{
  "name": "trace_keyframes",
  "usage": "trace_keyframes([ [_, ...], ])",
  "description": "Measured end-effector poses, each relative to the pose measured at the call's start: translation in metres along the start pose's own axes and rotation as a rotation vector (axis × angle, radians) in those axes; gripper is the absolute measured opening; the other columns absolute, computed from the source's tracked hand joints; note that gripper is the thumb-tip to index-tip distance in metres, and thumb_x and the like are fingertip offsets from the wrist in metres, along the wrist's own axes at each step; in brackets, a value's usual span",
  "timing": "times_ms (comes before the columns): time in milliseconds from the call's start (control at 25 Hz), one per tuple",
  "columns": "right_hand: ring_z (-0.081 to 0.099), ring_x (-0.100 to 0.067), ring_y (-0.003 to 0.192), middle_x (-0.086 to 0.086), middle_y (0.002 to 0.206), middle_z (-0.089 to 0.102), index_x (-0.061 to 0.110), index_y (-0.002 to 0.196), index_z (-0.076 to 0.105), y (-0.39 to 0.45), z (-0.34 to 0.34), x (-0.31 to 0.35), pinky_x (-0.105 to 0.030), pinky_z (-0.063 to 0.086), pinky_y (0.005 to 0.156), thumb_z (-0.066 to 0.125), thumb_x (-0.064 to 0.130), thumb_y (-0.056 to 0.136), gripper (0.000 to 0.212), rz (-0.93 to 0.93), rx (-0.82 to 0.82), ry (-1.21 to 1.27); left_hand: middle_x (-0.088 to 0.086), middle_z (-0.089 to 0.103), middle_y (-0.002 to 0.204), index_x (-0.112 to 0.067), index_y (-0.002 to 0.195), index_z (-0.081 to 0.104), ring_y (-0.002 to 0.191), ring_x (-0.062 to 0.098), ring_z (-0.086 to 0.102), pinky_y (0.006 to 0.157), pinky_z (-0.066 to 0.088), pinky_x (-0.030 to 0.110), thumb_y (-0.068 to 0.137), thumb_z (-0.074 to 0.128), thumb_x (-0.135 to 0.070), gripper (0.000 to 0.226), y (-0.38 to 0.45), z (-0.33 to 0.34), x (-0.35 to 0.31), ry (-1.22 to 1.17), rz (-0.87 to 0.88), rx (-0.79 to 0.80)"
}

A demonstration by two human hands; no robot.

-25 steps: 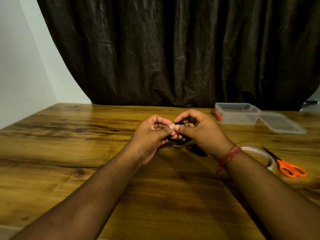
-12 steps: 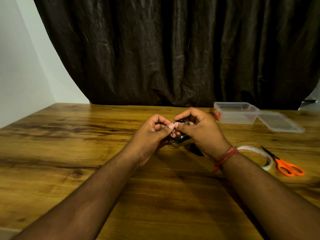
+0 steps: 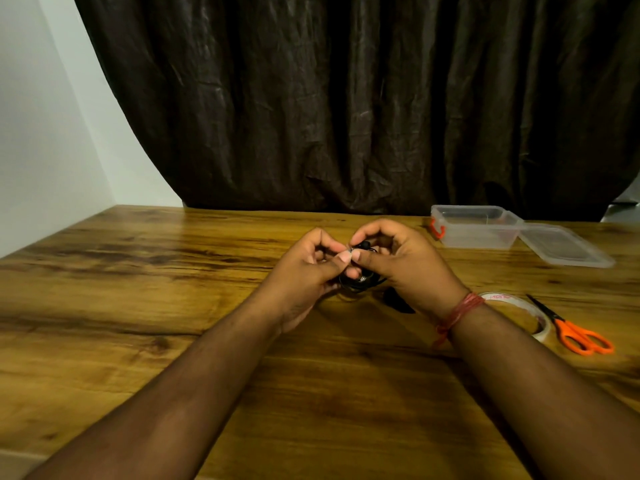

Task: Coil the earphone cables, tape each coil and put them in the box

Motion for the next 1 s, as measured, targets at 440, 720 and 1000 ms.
trace_keyframes([
  [440, 0.068, -0.028, 0.084, -0.010, 0.090, 0.070, 0.019, 0.087, 0.071, 0.002, 0.001, -0.009, -0.047, 0.055, 0.080, 0.075, 0.005, 0.079, 0.016, -0.031, -0.042, -0.261, 0.005, 0.067, 0.074, -0.012, 0.087, 0.052, 0.075, 0.010, 0.070, 0.070, 0.057, 0.027, 0.095, 0.054, 0.004, 0.017, 0.003, -0.010, -0.002, 0.150, -0.041, 0.025],
  [720, 0.058, 0.001, 0.084, 0.014, 0.086, 0.062, 0.026, 0.089, 0.071, 0.000, 0.004, -0.003, -0.015, 0.045, 0.072, 0.077, 0.020, 0.078, 0.013, -0.195, -0.014, -0.592, -0.007, 0.063, 0.069, -0.022, 0.086, 0.049, 0.071, 0.007, 0.059, 0.073, 0.046, 0.036, 0.098, 0.054, -0.010, 0.018, 0.005, -0.010, -0.002, 0.618, 0.052, 0.031],
  [1000, 0.065, -0.021, 0.085, -0.001, 0.088, 0.072, 0.024, 0.095, 0.073, 0.003, -0.001, -0.011, -0.035, 0.053, 0.079, 0.072, 0.010, 0.084, 0.018, 0.017, 0.012, -0.333, -0.001, 0.065, 0.068, -0.011, 0.090, 0.052, 0.068, 0.013, 0.058, 0.071, 0.049, 0.028, 0.097, 0.049, 0.001, 0.015, 0.002, -0.007, 0.000, 0.183, -0.071, -0.025],
])
Point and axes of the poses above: each hand's wrist, its own y-axis towards the middle knuckle, its own z-axis out of the palm, x = y × z, the point moved 1 cm from there along y, towards the middle knuckle
